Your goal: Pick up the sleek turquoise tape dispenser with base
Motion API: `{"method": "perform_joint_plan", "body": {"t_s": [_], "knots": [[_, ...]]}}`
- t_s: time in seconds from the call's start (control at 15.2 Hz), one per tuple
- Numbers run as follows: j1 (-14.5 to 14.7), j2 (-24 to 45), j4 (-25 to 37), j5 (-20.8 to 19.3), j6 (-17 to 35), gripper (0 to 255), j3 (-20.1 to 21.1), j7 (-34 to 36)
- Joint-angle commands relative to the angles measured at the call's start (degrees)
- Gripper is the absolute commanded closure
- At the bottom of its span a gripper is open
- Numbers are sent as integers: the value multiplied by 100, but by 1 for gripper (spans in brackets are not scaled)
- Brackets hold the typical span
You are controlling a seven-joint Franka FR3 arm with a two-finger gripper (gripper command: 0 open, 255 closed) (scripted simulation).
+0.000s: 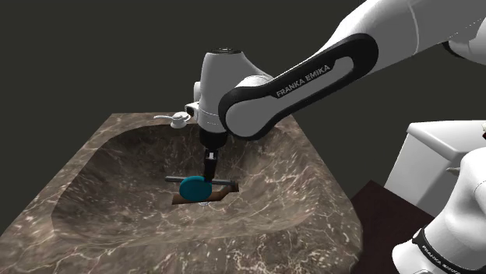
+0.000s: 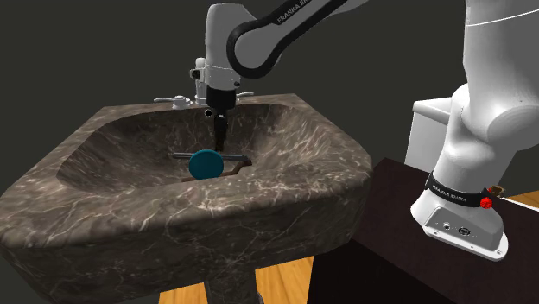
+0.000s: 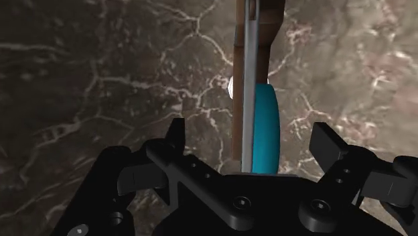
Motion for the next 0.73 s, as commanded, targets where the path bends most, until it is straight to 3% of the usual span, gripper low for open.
{"method": "perform_joint_plan", "body": {"t_s": [0.0, 0.59, 0.66], "knots": [[104, 215, 219, -57, 6, 0, 74, -46], [136, 528, 44, -132, 489, 0, 36, -17], [136, 535, 53, -133, 487, 255, 35, -16]]}}
